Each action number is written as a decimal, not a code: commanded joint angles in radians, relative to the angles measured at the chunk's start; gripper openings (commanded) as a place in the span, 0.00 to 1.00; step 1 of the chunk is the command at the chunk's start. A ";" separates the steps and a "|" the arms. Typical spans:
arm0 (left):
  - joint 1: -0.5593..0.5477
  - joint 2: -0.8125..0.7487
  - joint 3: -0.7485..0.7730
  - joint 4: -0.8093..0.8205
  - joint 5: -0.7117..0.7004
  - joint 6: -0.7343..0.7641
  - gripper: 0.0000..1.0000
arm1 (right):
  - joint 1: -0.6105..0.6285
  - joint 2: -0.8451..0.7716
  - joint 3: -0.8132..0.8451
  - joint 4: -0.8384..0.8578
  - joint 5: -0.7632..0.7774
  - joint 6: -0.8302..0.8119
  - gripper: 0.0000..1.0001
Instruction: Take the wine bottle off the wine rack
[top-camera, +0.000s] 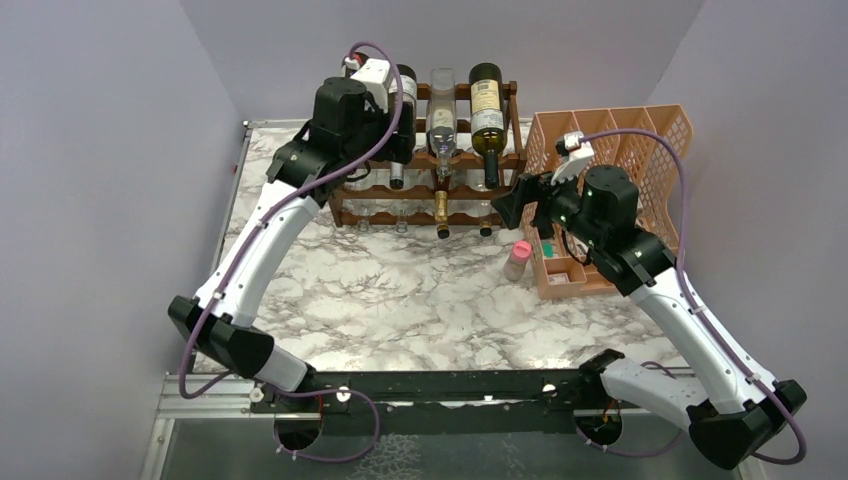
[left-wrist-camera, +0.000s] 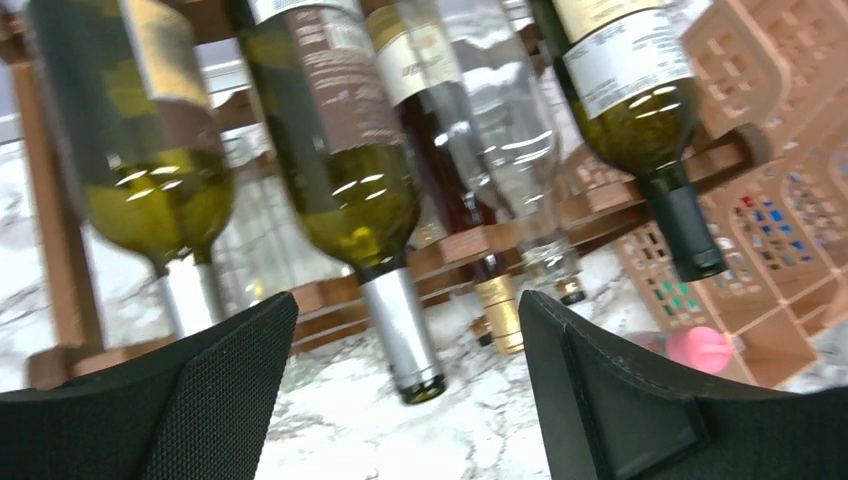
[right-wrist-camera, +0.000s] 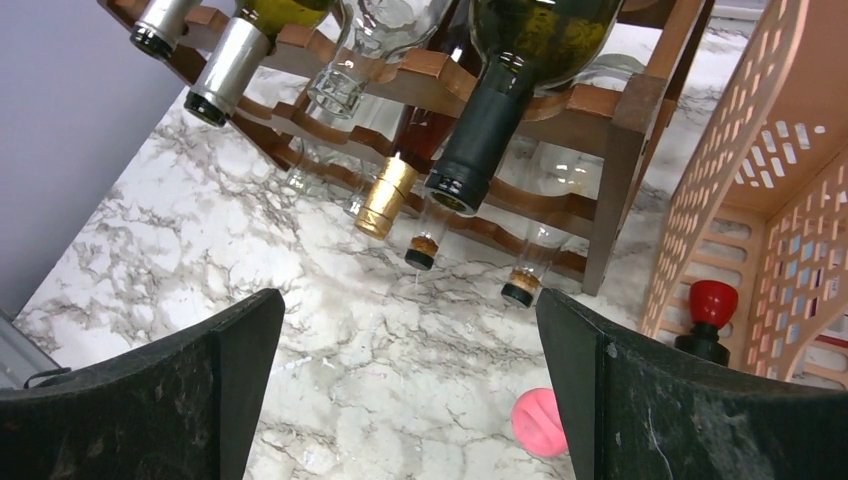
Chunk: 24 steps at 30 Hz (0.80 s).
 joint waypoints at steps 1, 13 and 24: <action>-0.009 0.087 0.140 -0.027 0.111 -0.082 0.85 | -0.007 -0.016 -0.024 0.065 -0.052 -0.004 1.00; -0.159 0.406 0.575 -0.152 -0.173 -0.151 0.86 | -0.007 -0.039 -0.065 0.081 -0.045 0.002 1.00; -0.190 0.581 0.741 -0.167 -0.305 -0.134 0.88 | -0.006 -0.043 -0.074 0.070 -0.037 0.005 1.00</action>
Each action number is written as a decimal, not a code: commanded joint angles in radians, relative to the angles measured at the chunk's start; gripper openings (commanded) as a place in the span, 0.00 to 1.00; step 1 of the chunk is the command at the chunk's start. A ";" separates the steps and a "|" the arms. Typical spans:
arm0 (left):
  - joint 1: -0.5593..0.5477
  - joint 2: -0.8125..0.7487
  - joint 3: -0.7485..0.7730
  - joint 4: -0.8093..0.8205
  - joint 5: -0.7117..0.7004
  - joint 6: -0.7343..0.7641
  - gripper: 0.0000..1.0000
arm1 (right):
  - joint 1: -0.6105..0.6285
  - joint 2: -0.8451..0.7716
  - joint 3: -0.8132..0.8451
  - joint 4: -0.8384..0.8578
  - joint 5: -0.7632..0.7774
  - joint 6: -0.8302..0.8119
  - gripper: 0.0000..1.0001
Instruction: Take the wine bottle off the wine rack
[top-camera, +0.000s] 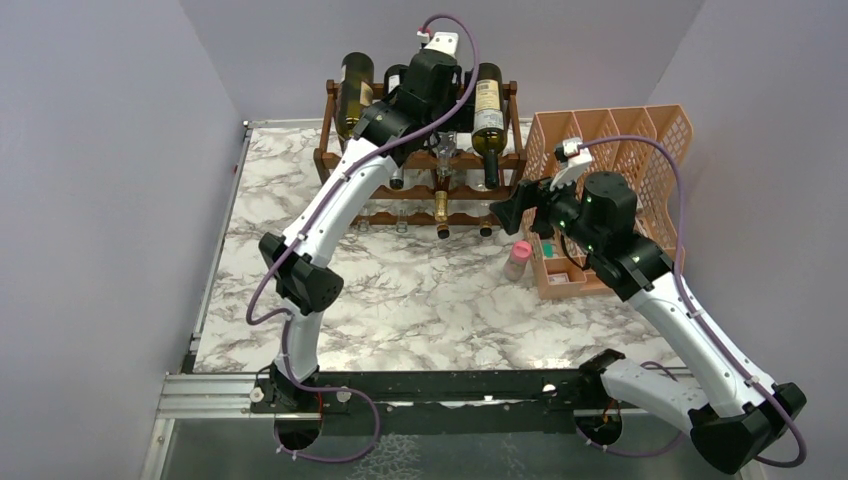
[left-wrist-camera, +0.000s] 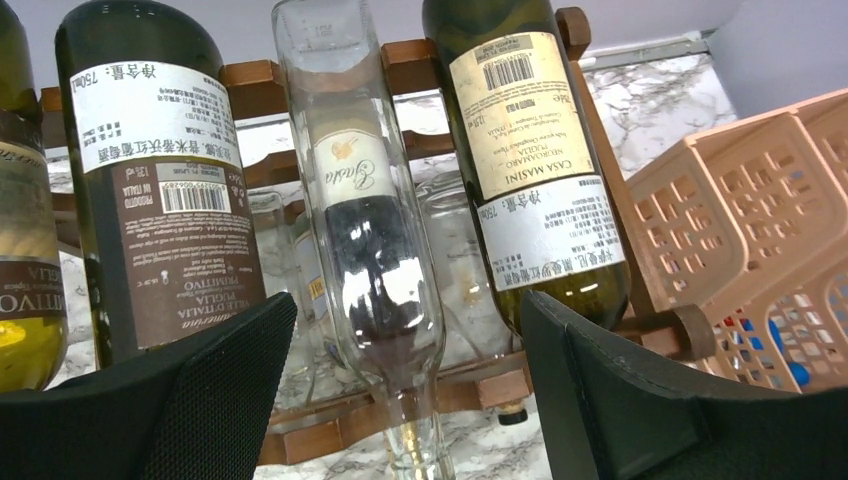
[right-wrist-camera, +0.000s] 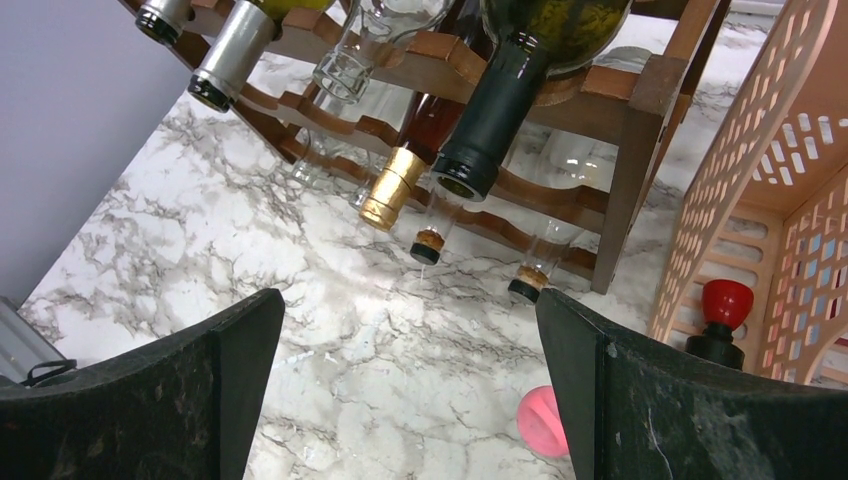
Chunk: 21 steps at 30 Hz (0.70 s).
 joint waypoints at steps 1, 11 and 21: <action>-0.017 0.052 0.073 -0.013 -0.075 0.004 0.88 | -0.006 -0.019 -0.015 0.023 -0.011 0.005 1.00; -0.019 0.178 0.169 -0.013 -0.146 0.000 0.89 | -0.006 -0.019 -0.027 0.019 -0.012 0.011 1.00; -0.017 0.236 0.160 -0.009 -0.247 0.004 0.91 | -0.007 -0.017 -0.036 0.014 -0.009 0.011 1.00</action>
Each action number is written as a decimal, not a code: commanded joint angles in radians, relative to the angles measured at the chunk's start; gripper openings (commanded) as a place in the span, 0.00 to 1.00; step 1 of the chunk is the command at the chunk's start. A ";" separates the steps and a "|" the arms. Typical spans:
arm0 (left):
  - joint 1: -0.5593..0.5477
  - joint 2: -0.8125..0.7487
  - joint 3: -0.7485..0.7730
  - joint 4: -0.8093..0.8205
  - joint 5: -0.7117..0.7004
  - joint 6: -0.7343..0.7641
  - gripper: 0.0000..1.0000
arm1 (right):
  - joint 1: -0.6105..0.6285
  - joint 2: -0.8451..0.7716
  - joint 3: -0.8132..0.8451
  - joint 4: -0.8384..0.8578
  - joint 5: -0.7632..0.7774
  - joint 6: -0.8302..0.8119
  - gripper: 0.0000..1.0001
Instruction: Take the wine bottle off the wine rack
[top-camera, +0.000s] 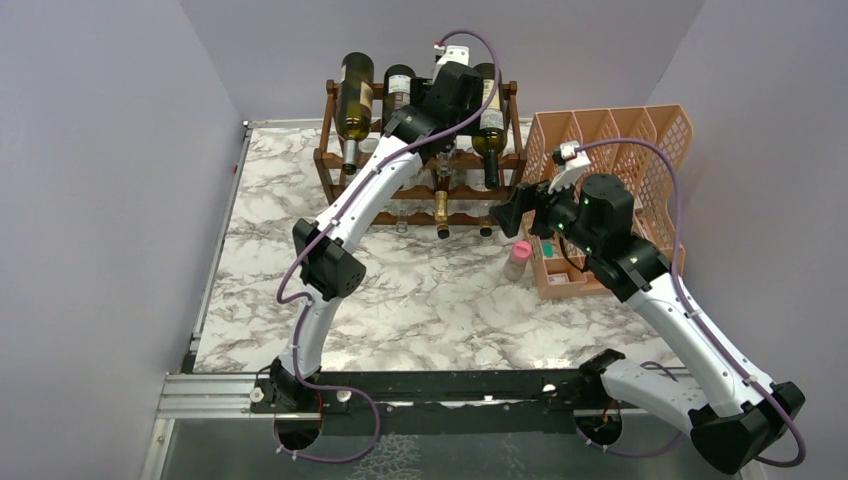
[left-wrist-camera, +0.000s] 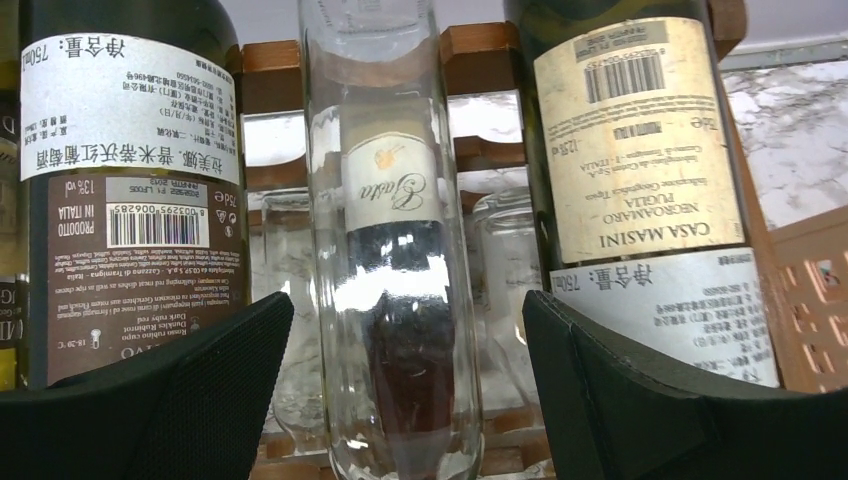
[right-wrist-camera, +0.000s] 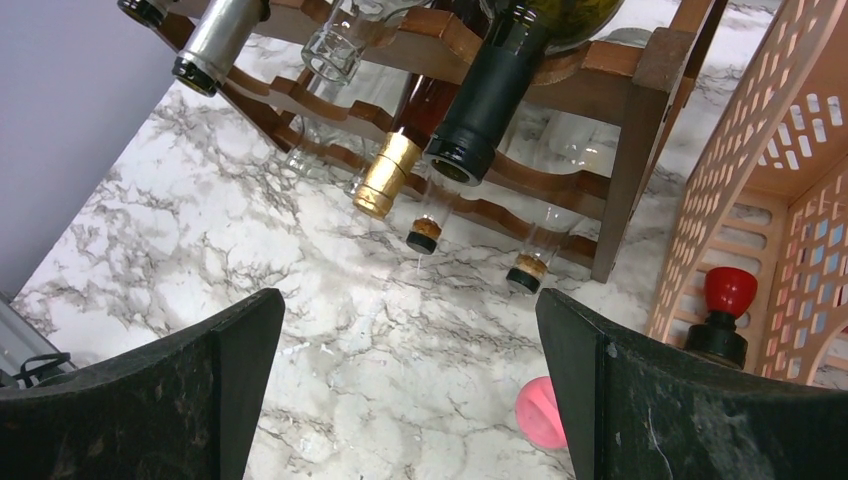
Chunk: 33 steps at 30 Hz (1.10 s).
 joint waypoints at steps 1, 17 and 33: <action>-0.004 0.031 0.028 0.002 -0.074 0.003 0.91 | -0.008 -0.014 -0.014 0.013 -0.010 0.012 1.00; 0.000 0.042 0.023 0.010 -0.094 -0.001 0.62 | -0.008 -0.008 -0.012 0.003 -0.014 0.018 0.99; 0.000 -0.183 -0.040 0.086 -0.066 -0.007 0.30 | -0.006 0.011 0.004 -0.005 -0.025 0.032 1.00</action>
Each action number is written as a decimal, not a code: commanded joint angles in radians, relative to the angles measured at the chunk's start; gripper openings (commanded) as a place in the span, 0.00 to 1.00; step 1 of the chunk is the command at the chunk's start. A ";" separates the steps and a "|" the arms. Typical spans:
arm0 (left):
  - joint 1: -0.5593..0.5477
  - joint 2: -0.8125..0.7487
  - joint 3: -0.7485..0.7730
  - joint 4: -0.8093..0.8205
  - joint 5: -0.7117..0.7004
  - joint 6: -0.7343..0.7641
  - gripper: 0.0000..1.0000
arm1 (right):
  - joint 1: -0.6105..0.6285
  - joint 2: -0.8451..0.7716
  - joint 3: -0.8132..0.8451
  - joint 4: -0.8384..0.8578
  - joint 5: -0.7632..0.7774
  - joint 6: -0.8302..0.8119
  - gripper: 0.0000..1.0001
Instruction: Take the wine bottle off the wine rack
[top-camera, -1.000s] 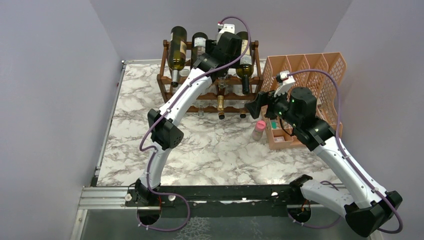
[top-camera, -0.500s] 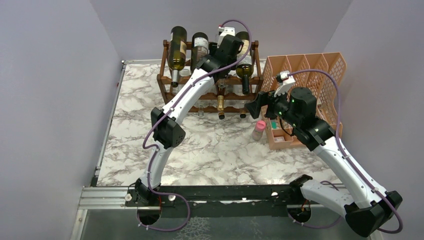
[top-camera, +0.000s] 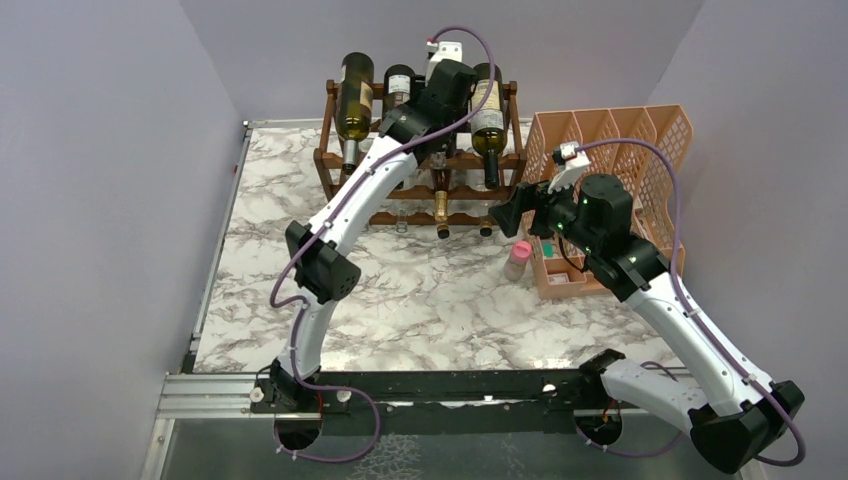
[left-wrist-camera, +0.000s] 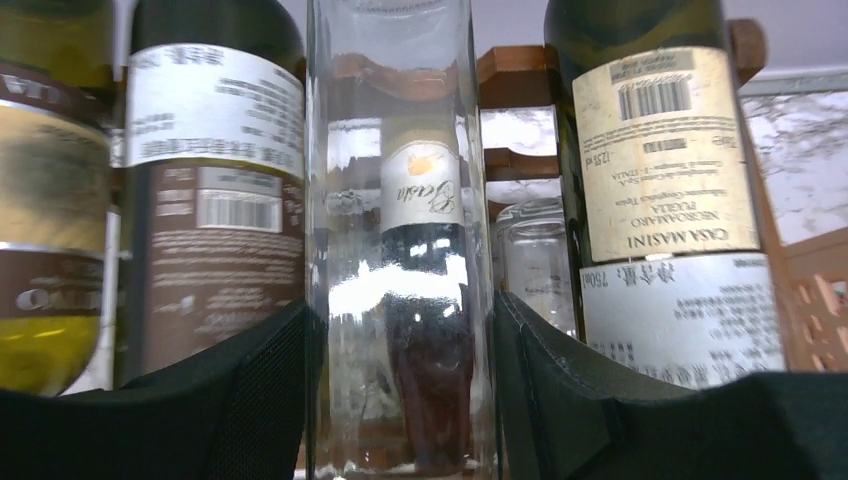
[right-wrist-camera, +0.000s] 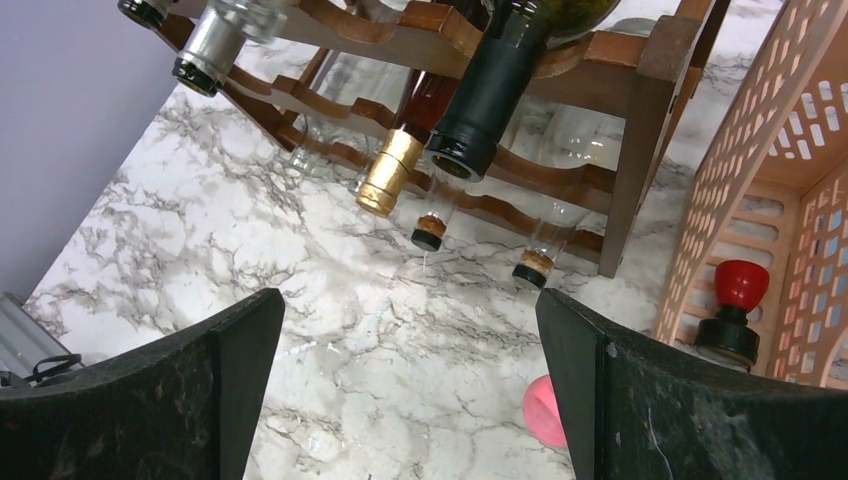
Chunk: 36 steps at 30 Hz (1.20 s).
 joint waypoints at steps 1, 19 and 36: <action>-0.002 -0.184 -0.029 0.090 0.018 -0.010 0.28 | -0.007 0.010 0.010 -0.005 -0.028 0.011 1.00; -0.002 -0.845 -0.751 0.088 0.497 -0.046 0.13 | -0.006 -0.023 -0.052 0.289 -0.311 -0.210 1.00; -0.002 -1.144 -1.192 -0.157 0.713 -0.280 0.00 | 0.288 0.250 -0.048 0.528 -0.698 -1.061 0.95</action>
